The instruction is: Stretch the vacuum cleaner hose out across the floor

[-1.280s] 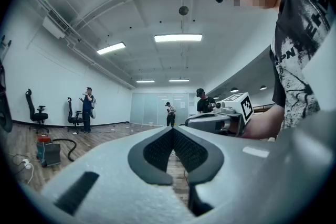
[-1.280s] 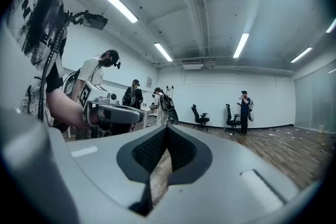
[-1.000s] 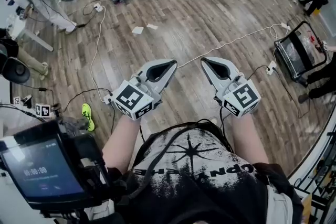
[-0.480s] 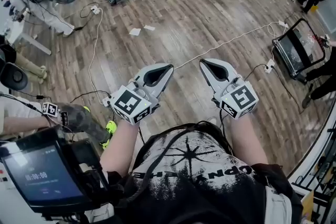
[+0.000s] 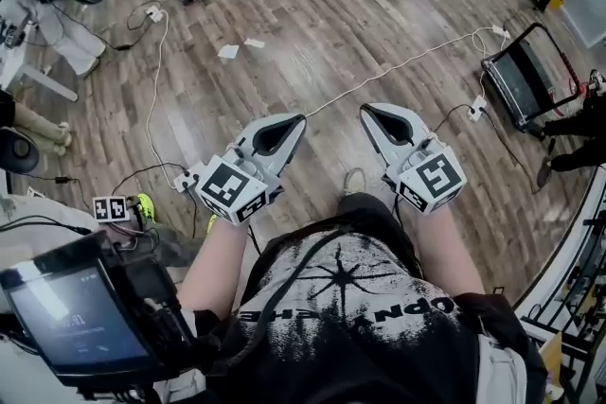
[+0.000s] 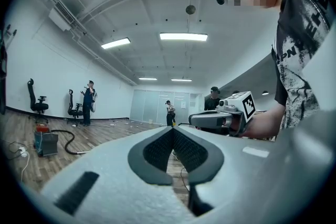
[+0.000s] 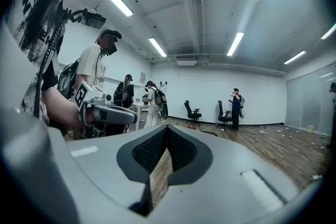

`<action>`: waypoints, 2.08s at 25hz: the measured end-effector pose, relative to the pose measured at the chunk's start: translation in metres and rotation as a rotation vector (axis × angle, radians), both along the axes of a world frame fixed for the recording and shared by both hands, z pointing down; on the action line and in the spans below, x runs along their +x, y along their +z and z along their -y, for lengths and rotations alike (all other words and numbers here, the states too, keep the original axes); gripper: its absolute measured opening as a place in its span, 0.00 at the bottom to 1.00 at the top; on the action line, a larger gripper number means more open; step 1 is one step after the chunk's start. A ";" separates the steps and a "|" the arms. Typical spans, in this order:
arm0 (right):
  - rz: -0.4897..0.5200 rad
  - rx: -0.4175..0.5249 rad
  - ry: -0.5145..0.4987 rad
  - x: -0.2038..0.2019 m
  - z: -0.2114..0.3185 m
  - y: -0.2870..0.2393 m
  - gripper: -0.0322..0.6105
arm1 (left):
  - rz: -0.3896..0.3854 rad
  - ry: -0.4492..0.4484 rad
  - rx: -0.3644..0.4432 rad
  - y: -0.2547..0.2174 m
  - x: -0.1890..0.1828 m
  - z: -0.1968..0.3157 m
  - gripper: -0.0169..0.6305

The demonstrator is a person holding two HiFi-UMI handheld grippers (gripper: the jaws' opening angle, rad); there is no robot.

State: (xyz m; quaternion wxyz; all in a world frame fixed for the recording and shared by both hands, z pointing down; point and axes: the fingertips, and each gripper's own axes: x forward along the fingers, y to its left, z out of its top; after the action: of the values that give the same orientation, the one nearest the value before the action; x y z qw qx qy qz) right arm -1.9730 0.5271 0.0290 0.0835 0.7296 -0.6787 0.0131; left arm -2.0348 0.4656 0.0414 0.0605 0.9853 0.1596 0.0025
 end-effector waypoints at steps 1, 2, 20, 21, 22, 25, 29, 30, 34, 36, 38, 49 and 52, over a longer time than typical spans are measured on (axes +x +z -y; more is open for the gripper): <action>0.000 -0.003 0.001 0.006 0.002 0.001 0.06 | 0.002 -0.001 -0.002 0.001 0.006 0.003 0.03; 0.002 -0.003 0.001 0.013 0.004 0.001 0.06 | 0.004 -0.003 -0.005 0.002 0.012 0.004 0.03; 0.045 0.044 -0.179 0.195 0.079 -0.015 0.06 | 0.047 -0.090 0.011 -0.013 0.203 0.061 0.03; 0.052 0.049 -0.189 0.207 0.083 -0.016 0.06 | 0.047 -0.097 0.014 -0.014 0.215 0.063 0.03; 0.059 0.057 -0.200 0.219 0.086 -0.019 0.06 | 0.047 -0.104 0.015 -0.015 0.227 0.065 0.03; 0.069 0.077 -0.234 0.251 0.099 -0.025 0.06 | 0.051 -0.128 0.019 -0.018 0.260 0.074 0.03; 0.076 0.082 -0.272 0.279 0.111 -0.023 0.06 | 0.066 -0.148 0.030 -0.015 0.292 0.085 0.03; 0.076 0.076 -0.279 0.284 0.113 -0.021 0.06 | 0.069 -0.153 0.029 -0.015 0.300 0.088 0.03; 0.075 0.050 -0.309 0.304 0.119 -0.010 0.06 | 0.077 -0.171 0.030 -0.012 0.323 0.098 0.03; 0.076 0.042 -0.318 0.313 0.121 -0.004 0.06 | 0.078 -0.184 0.032 -0.009 0.329 0.102 0.03; 0.078 0.037 -0.320 0.323 0.125 -0.002 0.06 | 0.079 -0.195 0.028 -0.008 0.335 0.107 0.03; 0.083 0.019 -0.310 0.352 0.180 0.006 0.06 | 0.082 -0.184 0.001 0.004 0.362 0.158 0.03; 0.076 0.012 -0.273 0.373 0.208 0.008 0.06 | 0.074 -0.154 0.008 0.005 0.385 0.186 0.03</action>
State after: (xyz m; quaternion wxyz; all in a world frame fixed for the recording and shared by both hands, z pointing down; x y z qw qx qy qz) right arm -1.5998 0.3188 0.0367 0.0543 0.6297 -0.7745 0.0250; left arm -1.6501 0.2792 0.0463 0.0623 0.9941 0.0811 0.0350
